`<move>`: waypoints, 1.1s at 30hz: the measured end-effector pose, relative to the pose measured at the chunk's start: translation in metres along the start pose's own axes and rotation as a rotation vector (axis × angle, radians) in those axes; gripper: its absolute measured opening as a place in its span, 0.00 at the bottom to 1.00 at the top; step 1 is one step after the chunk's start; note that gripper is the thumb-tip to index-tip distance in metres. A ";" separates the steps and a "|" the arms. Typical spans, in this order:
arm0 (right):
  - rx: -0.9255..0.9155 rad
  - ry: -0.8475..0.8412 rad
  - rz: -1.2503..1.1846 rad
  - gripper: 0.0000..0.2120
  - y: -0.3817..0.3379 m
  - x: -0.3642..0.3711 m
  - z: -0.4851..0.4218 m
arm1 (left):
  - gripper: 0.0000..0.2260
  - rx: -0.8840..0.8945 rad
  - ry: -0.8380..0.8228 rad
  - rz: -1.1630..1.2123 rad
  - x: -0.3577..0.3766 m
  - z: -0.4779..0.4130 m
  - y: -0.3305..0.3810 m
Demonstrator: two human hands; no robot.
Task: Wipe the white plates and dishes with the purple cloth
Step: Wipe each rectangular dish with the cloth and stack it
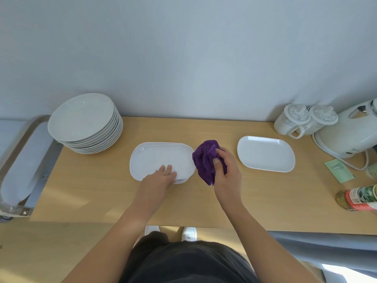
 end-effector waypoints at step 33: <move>-0.263 0.121 -0.023 0.15 -0.099 0.102 -0.007 | 0.14 -0.146 0.138 1.332 -0.166 -0.030 -0.007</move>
Point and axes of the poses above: each hand's wrist, its own z-axis away from the middle knuckle, its own x-axis out of the palm, y = z × x, the point moved 3 cm from there along -z, towards the middle knuckle, and after that the axes turned 2 degrees about -z, right-handed, at the moved point
